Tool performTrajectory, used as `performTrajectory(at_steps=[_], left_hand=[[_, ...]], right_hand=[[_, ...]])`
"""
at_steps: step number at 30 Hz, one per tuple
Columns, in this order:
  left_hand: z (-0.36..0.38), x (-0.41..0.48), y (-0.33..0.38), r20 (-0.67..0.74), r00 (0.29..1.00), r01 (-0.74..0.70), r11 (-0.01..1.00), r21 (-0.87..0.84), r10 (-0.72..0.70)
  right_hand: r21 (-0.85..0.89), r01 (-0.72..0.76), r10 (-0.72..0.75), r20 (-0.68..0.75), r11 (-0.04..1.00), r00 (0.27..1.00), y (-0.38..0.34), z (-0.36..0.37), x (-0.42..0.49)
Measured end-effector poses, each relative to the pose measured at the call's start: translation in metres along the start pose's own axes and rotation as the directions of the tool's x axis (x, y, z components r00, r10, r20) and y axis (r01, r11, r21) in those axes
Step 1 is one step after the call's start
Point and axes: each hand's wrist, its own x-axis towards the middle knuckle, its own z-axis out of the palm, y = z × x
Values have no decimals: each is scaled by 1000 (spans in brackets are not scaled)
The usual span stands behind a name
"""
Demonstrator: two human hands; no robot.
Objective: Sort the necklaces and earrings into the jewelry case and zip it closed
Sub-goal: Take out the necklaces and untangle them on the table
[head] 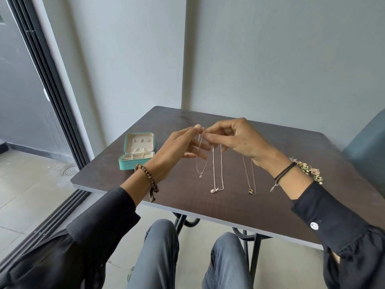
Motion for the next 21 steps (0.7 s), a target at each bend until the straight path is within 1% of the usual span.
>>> performTrajectory(at_steps=[9, 12, 14, 17, 19, 21], left_hand=[[2, 2, 0, 34, 996, 84, 995, 45, -86], [3, 2, 1, 53, 993, 107, 993, 49, -110], [3, 3, 0, 70, 989, 129, 992, 15, -130], [4, 3, -1, 80, 986, 154, 985, -78, -147], [5, 3, -1, 79, 986, 157, 979, -127, -148], [5, 3, 0, 90, 986, 157, 973, -169, -143]], right_hand=[[50, -4, 8, -86, 999, 996, 10, 2, -3], [65, -27, 33, -91, 997, 995, 14, 6, -6], [120, -68, 78, -82, 990, 994, 17, 9, -9], [281, -125, 149, -63, 952, 987, 20, 12, -13], [370, -150, 174, -34, 917, 984, 21, 15, -16], [421, -165, 191, -21, 892, 981, 21, 17, -17]])
